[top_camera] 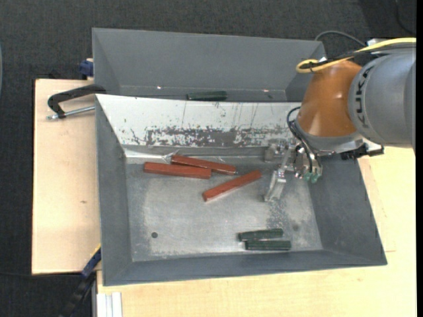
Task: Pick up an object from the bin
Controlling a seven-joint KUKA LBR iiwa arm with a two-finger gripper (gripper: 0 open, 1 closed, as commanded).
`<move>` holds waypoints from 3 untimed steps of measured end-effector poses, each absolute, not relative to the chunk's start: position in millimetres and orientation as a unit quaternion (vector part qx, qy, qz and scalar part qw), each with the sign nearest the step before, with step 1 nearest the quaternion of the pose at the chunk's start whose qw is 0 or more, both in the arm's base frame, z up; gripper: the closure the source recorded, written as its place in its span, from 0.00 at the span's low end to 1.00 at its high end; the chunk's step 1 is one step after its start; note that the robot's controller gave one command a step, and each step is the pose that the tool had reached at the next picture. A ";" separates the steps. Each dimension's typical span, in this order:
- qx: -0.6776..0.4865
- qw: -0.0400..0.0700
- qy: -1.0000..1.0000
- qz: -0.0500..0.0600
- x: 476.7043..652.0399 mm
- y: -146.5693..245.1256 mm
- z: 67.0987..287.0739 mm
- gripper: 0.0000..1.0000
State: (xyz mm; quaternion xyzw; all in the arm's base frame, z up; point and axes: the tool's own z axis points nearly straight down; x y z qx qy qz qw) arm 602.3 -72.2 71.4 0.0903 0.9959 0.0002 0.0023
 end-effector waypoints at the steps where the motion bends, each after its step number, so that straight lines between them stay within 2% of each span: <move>1: 0.121 0.001 0.993 0.000 584.5 -21.3 73.1 0.00; 2: 0.098 0.002 0.995 0.002 582.9 15.0 72.2 0.00; 3: 0.104 0.001 0.995 0.000 575.6 21.6 71.9 0.00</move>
Offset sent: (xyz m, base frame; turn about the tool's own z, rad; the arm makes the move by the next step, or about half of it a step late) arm -0.0054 0.0279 -0.0014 -0.2347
